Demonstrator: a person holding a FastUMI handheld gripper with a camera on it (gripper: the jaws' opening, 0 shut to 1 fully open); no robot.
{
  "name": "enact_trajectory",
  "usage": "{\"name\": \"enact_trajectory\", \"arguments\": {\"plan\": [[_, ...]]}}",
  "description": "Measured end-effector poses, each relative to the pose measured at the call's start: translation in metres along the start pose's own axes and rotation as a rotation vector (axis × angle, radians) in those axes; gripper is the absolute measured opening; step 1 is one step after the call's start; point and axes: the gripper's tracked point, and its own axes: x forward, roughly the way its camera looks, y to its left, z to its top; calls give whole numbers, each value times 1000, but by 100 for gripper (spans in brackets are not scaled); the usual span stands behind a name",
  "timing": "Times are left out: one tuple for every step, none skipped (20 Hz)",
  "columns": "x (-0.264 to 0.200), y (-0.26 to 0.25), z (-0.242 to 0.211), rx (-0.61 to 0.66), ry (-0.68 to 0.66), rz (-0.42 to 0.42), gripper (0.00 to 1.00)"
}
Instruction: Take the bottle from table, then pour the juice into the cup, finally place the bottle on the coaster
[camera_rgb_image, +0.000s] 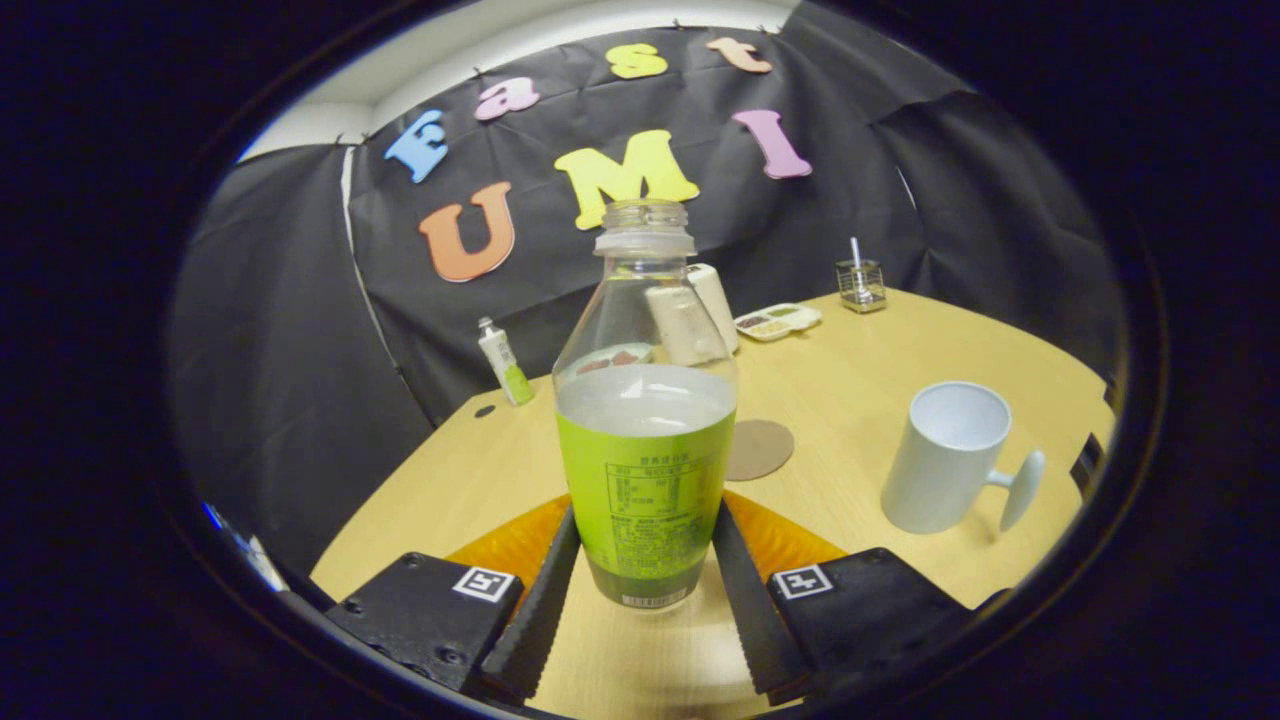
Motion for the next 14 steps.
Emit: {"name": "enact_trajectory", "arguments": {"plan": [[-1,-1,3,43,11,2,79],[-4,-4,6,81,7,-3,79],[-8,-8,10,115,-1,-10,79],[-9,-12,13,155,-1,-17,79],[-10,-14,17,195,-1,-16,79],[-11,-15,22,241,-3,-9,78],[-10,-14,25,298,-2,7,78],[-11,-9,27,365,-5,37,78],[-11,-5,30,434,-13,77,78],[-12,-2,32,501,-19,114,78],[-13,-1,34,560,-26,144,78],[-11,2,35,612,-33,170,78],[-12,4,37,657,-42,196,78],[-12,7,40,700,-49,220,78]]}}
